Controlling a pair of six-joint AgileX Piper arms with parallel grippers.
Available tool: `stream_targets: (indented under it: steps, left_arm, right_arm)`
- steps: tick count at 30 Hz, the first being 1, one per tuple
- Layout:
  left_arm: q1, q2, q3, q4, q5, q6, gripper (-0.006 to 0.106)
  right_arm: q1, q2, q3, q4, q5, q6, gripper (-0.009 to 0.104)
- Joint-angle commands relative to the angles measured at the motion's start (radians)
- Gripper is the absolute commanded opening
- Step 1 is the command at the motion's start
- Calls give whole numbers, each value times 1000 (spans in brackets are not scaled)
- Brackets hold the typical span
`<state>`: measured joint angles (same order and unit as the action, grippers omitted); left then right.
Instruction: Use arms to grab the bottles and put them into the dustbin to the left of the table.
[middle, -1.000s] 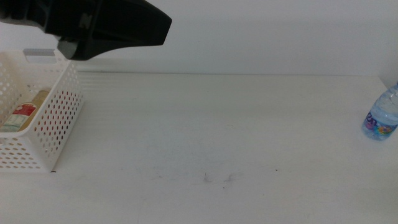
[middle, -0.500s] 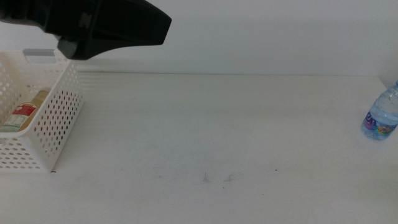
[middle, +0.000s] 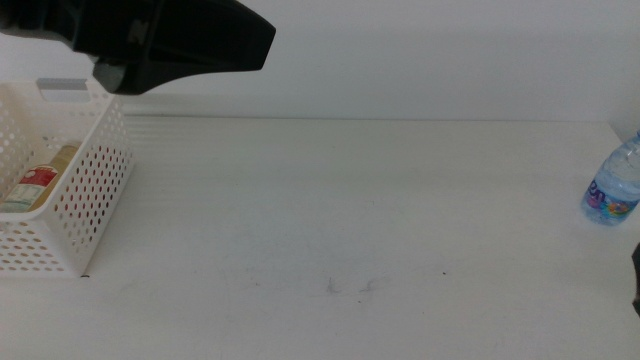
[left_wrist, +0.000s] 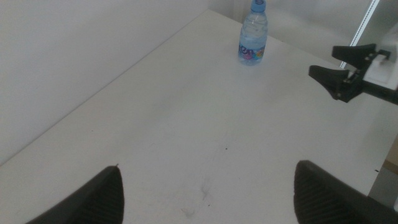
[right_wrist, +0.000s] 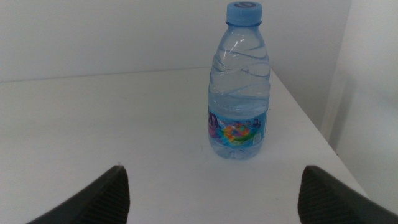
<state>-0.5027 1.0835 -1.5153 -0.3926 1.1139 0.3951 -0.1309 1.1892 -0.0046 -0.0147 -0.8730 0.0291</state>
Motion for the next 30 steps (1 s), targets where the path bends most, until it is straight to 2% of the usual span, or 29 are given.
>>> stream_targets:
  steps: [1,6,15,20,30]
  left_arm:
    - [-6,-2,3,1,-20,1,94]
    - [-6,-2,3,1,-21,1,94]
    - [-6,-2,3,1,-30,1,94]
    - [-6,-2,3,1,-66,1,94]
    - [-6,-2,3,18,-105,1,94]
  right_arm:
    - [-10,123,5,2,-176,-9,90]
    - [-10,292,5,4,-348,-8,90]
    - [-14,470,-10,15,-348,-169,90]
    - [-62,527,-86,15,-348,-169,90]
    - [-66,696,-296,2,-348,-160,90]
